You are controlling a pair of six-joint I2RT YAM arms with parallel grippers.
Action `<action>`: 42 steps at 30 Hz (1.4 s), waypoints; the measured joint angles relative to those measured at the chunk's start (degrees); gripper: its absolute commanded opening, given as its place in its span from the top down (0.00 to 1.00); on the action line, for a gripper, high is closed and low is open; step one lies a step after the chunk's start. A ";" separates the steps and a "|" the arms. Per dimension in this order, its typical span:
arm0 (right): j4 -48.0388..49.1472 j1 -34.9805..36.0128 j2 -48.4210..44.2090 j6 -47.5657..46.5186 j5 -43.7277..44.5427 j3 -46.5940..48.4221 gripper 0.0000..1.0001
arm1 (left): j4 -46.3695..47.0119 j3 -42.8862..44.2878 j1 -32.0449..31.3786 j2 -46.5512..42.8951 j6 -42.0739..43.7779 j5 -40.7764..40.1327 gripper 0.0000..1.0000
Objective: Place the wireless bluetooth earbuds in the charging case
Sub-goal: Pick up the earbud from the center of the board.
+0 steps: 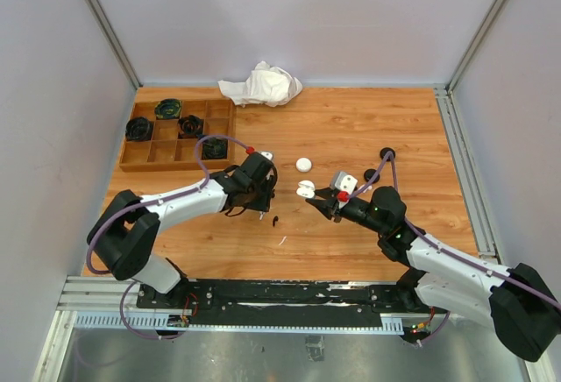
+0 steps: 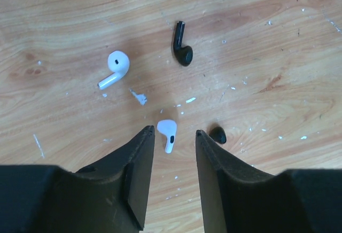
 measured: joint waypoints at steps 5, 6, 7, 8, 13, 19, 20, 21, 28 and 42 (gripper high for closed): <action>-0.09 0.00 -0.26 -0.02 0.00 0.00 0.93 | -0.50 1.73 -0.02 3.48 1.03 0.61 0.61; -0.09 0.00 -0.28 -0.02 0.00 0.00 0.93 | -0.74 1.99 -0.02 3.93 1.14 0.66 0.61; -0.11 0.00 -0.31 -0.02 0.00 0.00 0.93 | -1.01 2.32 -0.02 4.63 1.27 0.74 0.61; -0.15 0.00 -0.31 -0.02 0.00 0.00 0.93 | -1.11 2.47 -0.02 5.09 1.31 0.79 0.61; -0.46 0.00 -0.31 -0.02 0.00 0.00 0.93 | -2.38 2.67 -0.02 6.71 1.77 0.72 0.61; -0.57 0.00 -0.31 -0.04 0.00 0.00 0.92 | -3.34 3.06 -0.02 8.09 2.34 0.33 0.61; -0.57 0.00 -0.31 -0.04 0.00 0.00 0.93 | -3.37 3.28 -0.02 8.33 2.38 0.35 0.61; -0.57 0.00 -0.31 -0.04 0.00 0.00 0.93 | -3.34 3.45 -0.02 8.52 2.47 0.35 0.62; -0.68 0.00 -0.35 -0.07 0.00 0.00 0.93 | -3.08 5.03 -0.02 10.10 2.91 0.39 0.69; -1.11 0.02 -0.63 -0.79 0.00 0.00 0.93 | -2.95 4.15 -0.02 9.11 2.78 0.81 0.80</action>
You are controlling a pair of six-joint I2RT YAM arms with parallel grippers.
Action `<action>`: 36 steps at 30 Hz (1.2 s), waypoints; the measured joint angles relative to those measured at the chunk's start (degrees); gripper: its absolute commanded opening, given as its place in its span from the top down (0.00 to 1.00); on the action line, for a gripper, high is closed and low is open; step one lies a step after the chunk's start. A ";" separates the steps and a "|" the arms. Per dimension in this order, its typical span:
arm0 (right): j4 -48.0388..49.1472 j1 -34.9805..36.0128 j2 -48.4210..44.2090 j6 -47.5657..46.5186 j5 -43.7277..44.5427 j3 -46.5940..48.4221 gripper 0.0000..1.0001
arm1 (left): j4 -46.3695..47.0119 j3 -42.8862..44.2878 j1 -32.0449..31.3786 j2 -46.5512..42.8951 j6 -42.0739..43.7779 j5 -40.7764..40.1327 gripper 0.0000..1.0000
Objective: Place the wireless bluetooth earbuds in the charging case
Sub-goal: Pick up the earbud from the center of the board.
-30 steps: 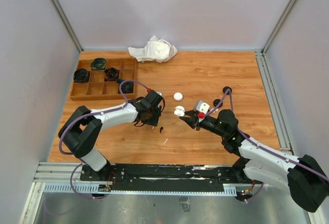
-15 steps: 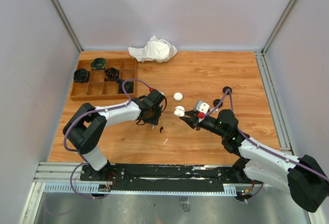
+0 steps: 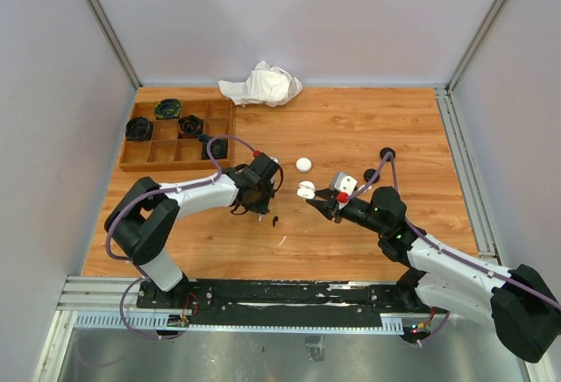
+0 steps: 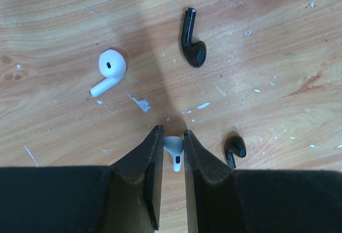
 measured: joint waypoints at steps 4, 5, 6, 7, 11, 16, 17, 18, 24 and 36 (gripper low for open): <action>-0.15 0.66 0.07 -0.22 0.02 0.00 0.93 | -0.26 -0.35 0.00 -1.25 -0.22 -0.07 0.81; -0.13 0.83 0.13 -0.31 0.00 0.00 0.93 | -0.22 -0.46 0.00 -2.01 -0.28 -0.13 0.81; -0.13 0.98 0.24 -0.44 0.02 0.00 0.93 | -0.09 -0.63 0.00 -2.97 -0.44 -0.28 0.81; -0.15 1.09 0.42 -0.50 0.00 0.00 0.93 | 0.15 -0.79 0.00 -3.89 -0.55 -0.35 0.81; -0.11 1.60 1.22 -0.94 0.09 0.00 0.93 | 2.40 -1.95 0.00 -8.87 -1.36 -1.03 0.83; 1.01 2.21 3.19 -1.68 0.68 0.00 0.93 | 6.58 -4.85 -0.04 -15.06 -3.13 -1.60 0.85; 1.51 2.38 3.76 -1.79 1.03 0.00 0.93 | 7.54 -5.66 -0.11 -16.57 -3.50 -1.73 0.84; 2.40 2.49 4.55 -1.92 1.40 0.00 0.93 | 8.41 -6.40 -0.26 -18.10 -3.96 -1.86 0.85; 8.96 3.21 9.22 -2.27 3.28 0.00 0.92 | 14.14 -8.70 -3.21 -25.70 -6.19 -3.72 0.84; 19.89 4.11 14.99 -2.64 7.56 0.00 0.92 | 27.34 -14.47 -7.82 -34.49 -10.73 -10.05 0.85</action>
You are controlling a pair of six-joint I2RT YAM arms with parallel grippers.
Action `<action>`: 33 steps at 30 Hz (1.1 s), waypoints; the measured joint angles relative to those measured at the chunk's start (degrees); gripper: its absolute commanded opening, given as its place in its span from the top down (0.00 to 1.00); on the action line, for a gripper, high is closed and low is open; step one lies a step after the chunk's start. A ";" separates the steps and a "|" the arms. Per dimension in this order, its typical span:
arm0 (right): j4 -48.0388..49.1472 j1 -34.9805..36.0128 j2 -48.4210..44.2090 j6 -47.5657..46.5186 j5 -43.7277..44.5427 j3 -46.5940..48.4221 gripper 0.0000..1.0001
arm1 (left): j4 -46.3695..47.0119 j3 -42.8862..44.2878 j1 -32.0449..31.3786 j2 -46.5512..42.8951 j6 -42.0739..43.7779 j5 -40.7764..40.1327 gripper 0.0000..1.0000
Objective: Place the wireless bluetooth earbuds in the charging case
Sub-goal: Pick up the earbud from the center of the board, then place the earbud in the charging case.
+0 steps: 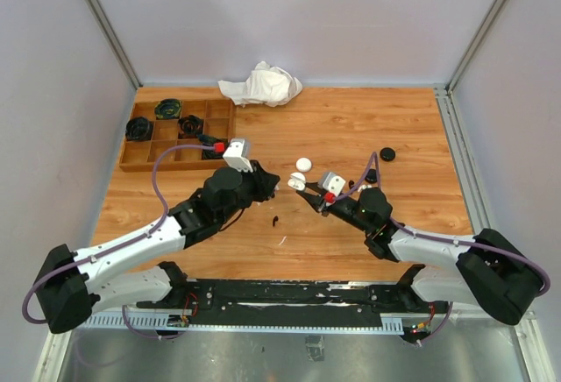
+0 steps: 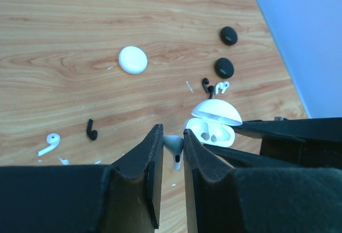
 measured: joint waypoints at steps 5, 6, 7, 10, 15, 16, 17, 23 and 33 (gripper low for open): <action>2.12 1.51 0.55 0.59 1.38 0.00 0.92 | 5.57 -3.21 -2.58 -1.73 -1.79 -4.22 0.85; 2.47 1.55 0.59 0.96 1.46 0.00 0.92 | 6.43 -3.50 -3.08 -1.81 -1.95 -4.98 0.85; 2.78 1.55 0.61 1.20 1.51 0.00 0.92 | 7.56 -3.76 -3.54 -1.84 -2.08 -5.70 0.85; 3.65 1.60 0.63 2.23 1.84 0.00 0.92 | 10.47 -4.17 -4.46 -1.86 -2.40 -7.41 0.85; 5.20 3.10 0.92 3.65 2.69 0.00 0.92 | 13.92 -4.17 -5.51 -1.86 -2.38 -9.55 0.85; 5.44 3.13 0.96 3.87 2.69 0.00 0.92 | 14.43 -4.22 -5.64 -1.86 -2.40 -9.84 0.85; 5.77 3.13 1.03 4.17 2.71 0.00 0.92 | 15.28 -4.42 -5.73 -1.86 -2.51 -10.10 0.85; 7.26 3.15 1.11 5.92 3.28 -0.02 0.92 | 17.66 -5.60 -7.17 -1.16 -2.78 -11.78 0.86; 7.98 3.17 1.11 8.13 3.98 -0.02 0.92 | 20.59 -6.23 -9.38 -0.35 -2.27 -15.21 0.86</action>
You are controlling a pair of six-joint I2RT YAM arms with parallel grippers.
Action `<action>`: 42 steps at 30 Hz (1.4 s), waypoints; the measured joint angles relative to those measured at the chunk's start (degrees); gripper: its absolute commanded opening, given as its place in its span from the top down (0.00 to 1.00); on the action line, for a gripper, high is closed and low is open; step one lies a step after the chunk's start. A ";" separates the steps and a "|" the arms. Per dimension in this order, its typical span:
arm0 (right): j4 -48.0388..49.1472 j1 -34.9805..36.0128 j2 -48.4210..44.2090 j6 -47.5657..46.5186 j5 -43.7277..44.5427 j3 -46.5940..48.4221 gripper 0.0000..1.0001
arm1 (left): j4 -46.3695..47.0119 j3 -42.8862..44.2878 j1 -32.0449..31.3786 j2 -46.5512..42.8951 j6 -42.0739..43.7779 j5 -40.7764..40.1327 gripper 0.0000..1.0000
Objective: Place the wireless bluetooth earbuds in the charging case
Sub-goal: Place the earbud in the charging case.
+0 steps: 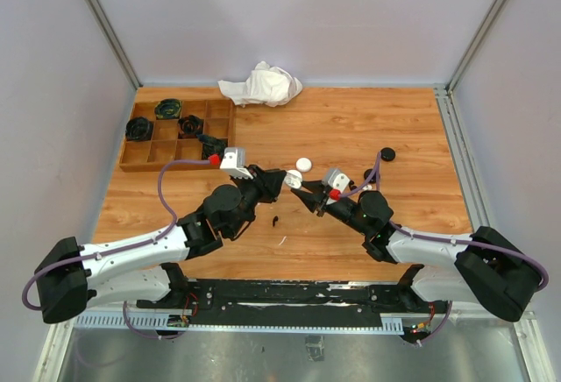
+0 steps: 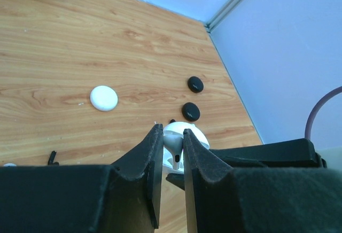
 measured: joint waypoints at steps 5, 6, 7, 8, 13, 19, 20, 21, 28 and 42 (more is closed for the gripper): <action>0.02 0.02 0.00 0.37 0.02 0.00 0.92 | 1.40 0.00 -0.50 0.04 1.01 -1.49 0.86; 0.04 0.02 0.00 0.39 0.02 0.00 0.92 | 1.68 0.00 -0.59 0.15 1.14 -1.79 0.86; 0.07 0.04 0.00 0.39 0.02 0.00 0.92 | 1.90 0.00 -0.68 0.31 1.27 -2.01 0.86; 0.11 0.13 0.00 0.42 0.02 0.00 0.92 | 2.03 0.00 -0.72 0.50 1.36 -2.10 0.86; 0.42 0.72 -0.07 0.46 0.04 0.00 0.92 | 2.49 0.00 -1.11 1.84 2.08 -2.78 0.87; 0.68 0.72 -0.24 0.55 0.04 0.00 0.92 | 3.21 0.00 -2.12 2.86 3.21 -4.04 0.86; 0.68 0.72 -0.28 0.55 0.04 0.00 0.92 | 3.37 0.00 -2.36 2.97 3.45 -4.35 0.86; 0.70 0.72 -0.31 0.55 0.04 -0.07 0.92 | 3.52 0.00 -2.67 3.10 3.72 -4.74 0.87; 0.66 0.94 -0.70 0.59 0.02 -0.72 0.92 | 4.50 0.00 -5.29 4.46 6.16 -8.35 0.82; 0.68 0.96 -2.78 0.52 0.76 -1.68 0.91 | 4.98 0.02 -7.80 5.53 8.83 -10.54 0.61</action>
